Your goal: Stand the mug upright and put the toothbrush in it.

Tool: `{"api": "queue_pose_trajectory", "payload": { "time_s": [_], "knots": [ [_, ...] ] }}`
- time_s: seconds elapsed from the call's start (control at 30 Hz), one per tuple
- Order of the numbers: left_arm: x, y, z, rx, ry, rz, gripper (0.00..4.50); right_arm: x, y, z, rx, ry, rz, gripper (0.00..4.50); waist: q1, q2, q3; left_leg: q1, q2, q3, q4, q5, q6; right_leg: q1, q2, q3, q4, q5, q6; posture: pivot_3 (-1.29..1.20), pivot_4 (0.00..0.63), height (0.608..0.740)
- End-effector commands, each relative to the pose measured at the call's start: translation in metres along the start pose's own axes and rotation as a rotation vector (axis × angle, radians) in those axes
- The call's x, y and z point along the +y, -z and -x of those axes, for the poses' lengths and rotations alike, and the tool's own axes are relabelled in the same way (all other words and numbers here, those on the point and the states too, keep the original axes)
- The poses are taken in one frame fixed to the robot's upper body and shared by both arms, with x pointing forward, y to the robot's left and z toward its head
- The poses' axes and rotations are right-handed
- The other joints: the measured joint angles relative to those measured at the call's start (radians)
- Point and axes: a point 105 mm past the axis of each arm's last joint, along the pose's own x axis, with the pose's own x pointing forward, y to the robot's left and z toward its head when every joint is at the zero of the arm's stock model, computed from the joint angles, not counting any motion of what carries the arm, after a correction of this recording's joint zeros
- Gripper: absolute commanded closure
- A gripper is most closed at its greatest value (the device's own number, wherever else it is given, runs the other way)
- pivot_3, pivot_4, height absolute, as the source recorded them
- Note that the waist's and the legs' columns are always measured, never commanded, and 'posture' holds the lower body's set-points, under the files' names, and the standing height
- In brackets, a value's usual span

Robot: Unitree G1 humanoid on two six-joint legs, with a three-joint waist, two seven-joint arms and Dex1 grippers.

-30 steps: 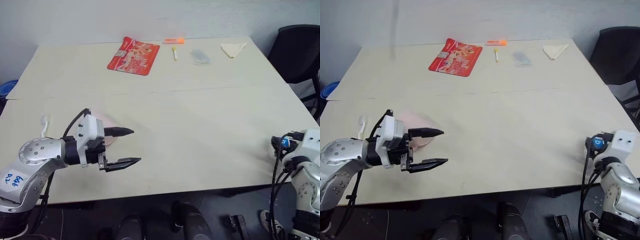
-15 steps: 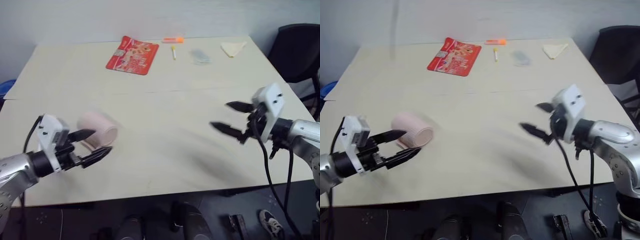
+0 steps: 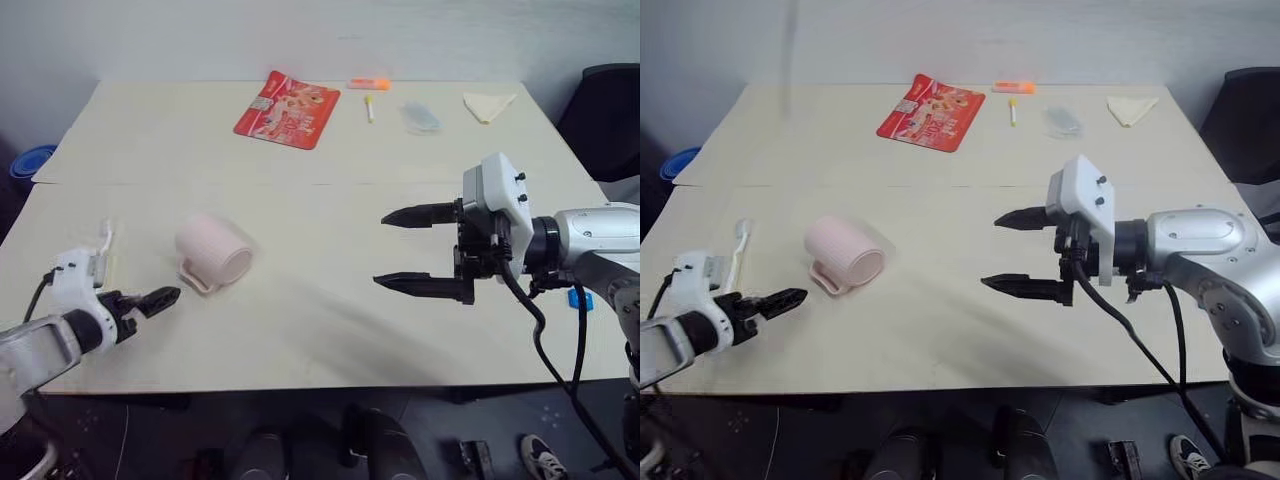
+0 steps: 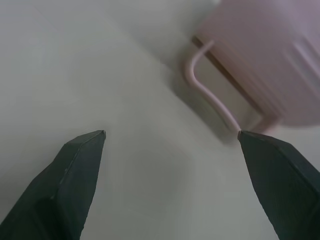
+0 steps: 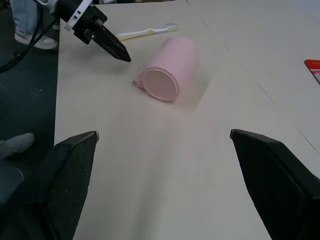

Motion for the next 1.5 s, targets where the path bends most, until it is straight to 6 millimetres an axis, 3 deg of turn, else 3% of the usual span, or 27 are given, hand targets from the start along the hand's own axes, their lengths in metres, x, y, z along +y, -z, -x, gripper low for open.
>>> {"api": "queue_pose_trajectory", "payload": {
  "time_s": [0.03,0.3,0.57,0.67,0.93,1.17,1.27,1.37,1.5],
  "knots": [
    [-0.001,-0.011,-0.009,-0.011,-0.035,0.034,0.0,0.0,-0.008,-0.003,-0.041,0.026,0.046,0.08,-0.004,-0.001,0.0,0.0,0.0,0.001,0.0,0.0,0.0,0.0,0.0,0.0,0.0,0.0,0.0,0.0,0.15,0.74],
    [-0.016,-0.009,-0.036,0.141,-0.025,0.075,0.0,0.003,-0.01,-0.008,-0.103,0.073,0.021,0.08,0.003,-0.001,0.0,0.004,0.0,0.003,0.0,0.0,-0.003,0.0,-0.001,0.001,0.002,0.0,-0.001,0.0,0.15,0.74],
    [-0.047,0.021,-0.053,0.343,0.068,0.033,0.0,0.005,-0.015,-0.013,-0.158,0.106,0.026,0.08,0.006,0.002,-0.002,0.006,-0.003,0.001,0.0,0.0,-0.005,0.002,-0.005,0.002,0.005,0.0,-0.001,0.0,0.15,0.74],
    [-0.055,0.02,-0.056,0.353,0.079,0.053,0.0,0.004,-0.016,-0.013,-0.163,0.119,0.029,0.08,0.006,0.004,-0.003,0.006,-0.004,0.001,0.0,0.001,-0.005,0.002,-0.006,0.002,0.005,0.0,-0.001,0.0,0.15,0.74],
    [-0.045,0.004,-0.059,0.354,-0.029,0.094,2.27,0.001,-0.016,-0.008,-0.15,0.147,0.036,0.0,0.005,0.004,-0.003,0.007,-0.006,0.001,0.0,0.001,-0.006,0.002,-0.006,0.002,0.006,0.0,-0.001,0.0,0.15,0.74],
    [-0.043,0.005,-0.061,0.34,-0.067,0.143,4.35,-0.001,-0.013,-0.003,-0.131,0.164,0.032,0.0,0.005,0.004,-0.003,0.007,-0.006,0.001,0.0,0.002,-0.006,0.002,-0.006,0.002,0.006,0.0,-0.001,0.0,0.15,0.74],
    [-0.043,0.005,-0.059,0.331,-0.069,0.118,4.47,0.0,-0.006,0.0,-0.111,0.159,-0.019,0.0,0.002,0.004,-0.003,0.007,-0.005,0.0,0.0,0.002,-0.006,0.002,-0.005,0.002,0.005,0.0,-0.001,0.0,0.15,0.74],
    [-0.045,-0.009,-0.057,0.261,-0.067,-0.007,4.47,0.001,0.001,0.004,-0.09,0.151,-0.083,0.0,0.002,0.004,-0.003,0.006,-0.004,0.001,-0.001,0.002,-0.005,0.002,-0.003,0.001,0.004,0.0,-0.001,0.0,0.15,0.74],
    [-0.084,-0.053,-0.057,-0.021,0.088,-0.152,4.47,0.002,0.011,0.012,-0.023,0.194,-0.064,0.0,0.004,0.003,-0.002,0.004,-0.007,0.001,-0.001,0.002,-0.005,0.002,0.0,0.0,0.001,0.0,-0.001,0.0,0.15,0.74]
  ]
}}
